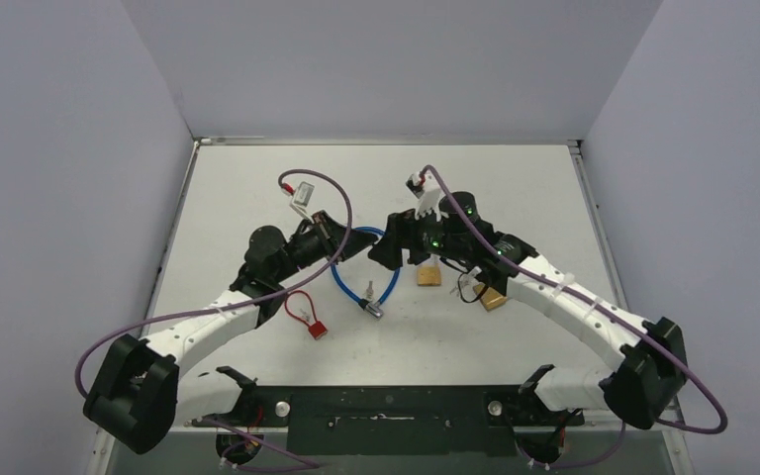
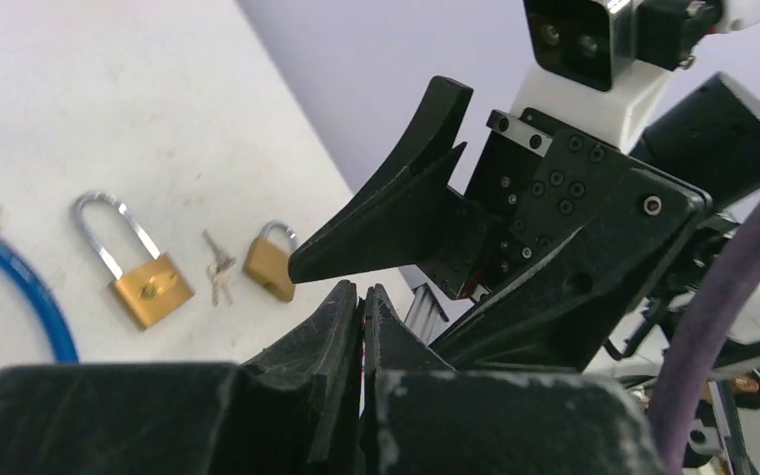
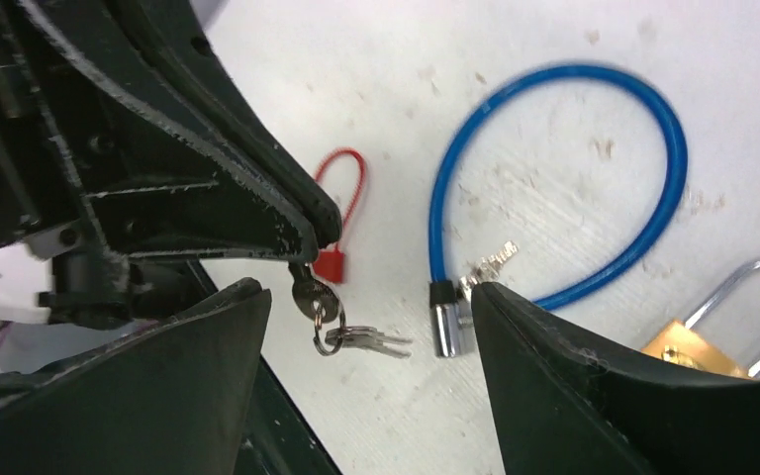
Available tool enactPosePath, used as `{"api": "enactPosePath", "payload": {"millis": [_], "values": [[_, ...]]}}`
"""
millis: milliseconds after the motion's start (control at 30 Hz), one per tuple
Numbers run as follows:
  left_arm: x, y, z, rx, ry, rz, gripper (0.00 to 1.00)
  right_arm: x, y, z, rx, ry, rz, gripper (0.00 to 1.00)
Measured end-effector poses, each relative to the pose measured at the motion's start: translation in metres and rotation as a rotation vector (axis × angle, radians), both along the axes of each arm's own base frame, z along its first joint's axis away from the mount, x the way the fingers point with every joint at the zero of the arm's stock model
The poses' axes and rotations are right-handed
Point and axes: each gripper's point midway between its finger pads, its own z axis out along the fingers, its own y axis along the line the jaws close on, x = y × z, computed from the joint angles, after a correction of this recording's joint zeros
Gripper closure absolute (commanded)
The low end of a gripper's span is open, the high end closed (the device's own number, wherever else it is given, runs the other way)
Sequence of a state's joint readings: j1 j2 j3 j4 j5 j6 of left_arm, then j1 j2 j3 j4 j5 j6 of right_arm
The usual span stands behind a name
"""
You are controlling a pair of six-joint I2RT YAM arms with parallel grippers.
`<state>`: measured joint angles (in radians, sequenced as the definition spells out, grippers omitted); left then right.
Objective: Unlock with the key
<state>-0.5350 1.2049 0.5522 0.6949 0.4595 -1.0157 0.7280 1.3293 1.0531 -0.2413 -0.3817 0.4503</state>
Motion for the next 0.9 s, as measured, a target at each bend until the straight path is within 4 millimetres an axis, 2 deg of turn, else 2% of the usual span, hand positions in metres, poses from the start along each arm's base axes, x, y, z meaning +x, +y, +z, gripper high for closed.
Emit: {"api": "enactPosePath", "payload": {"millis": [100,200,267,333,400,500,533,633,733,900], "values": [[-0.001,0.005,0.038,-0.037,-0.103,-0.011,1.00,-0.002,-0.005,0.047,0.120,-0.087,-0.003,0.29],[-0.006,0.010,0.079,-0.064,-0.220,-0.038,1.00,-0.007,-0.010,0.104,0.279,-0.183,0.010,0.39],[-0.009,0.011,0.098,-0.070,-0.276,-0.058,1.00,-0.008,-0.013,0.130,0.357,-0.227,0.021,0.44],[-0.013,0.010,0.114,-0.076,-0.322,-0.085,1.00,-0.011,-0.013,0.147,0.411,-0.251,0.046,0.49],[-0.019,0.009,0.131,-0.083,-0.367,-0.116,1.00,-0.013,-0.011,0.153,0.435,-0.252,0.073,0.56],[-0.029,0.007,0.150,-0.093,-0.423,-0.159,1.00,-0.018,-0.004,0.152,0.452,-0.230,0.127,0.72],[-0.031,0.007,0.153,-0.092,-0.439,-0.173,1.00,-0.020,-0.001,0.152,0.461,-0.220,0.146,0.75],[-0.034,0.007,0.153,-0.090,-0.440,-0.194,1.00,-0.028,0.003,0.158,0.491,-0.221,0.196,0.76],[-0.039,0.006,0.153,-0.094,-0.440,-0.223,1.00,-0.034,0.005,0.163,0.505,-0.227,0.226,0.72],[-0.041,0.006,0.155,-0.107,-0.434,-0.235,1.00,-0.037,0.006,0.166,0.516,-0.233,0.247,0.79]]}}
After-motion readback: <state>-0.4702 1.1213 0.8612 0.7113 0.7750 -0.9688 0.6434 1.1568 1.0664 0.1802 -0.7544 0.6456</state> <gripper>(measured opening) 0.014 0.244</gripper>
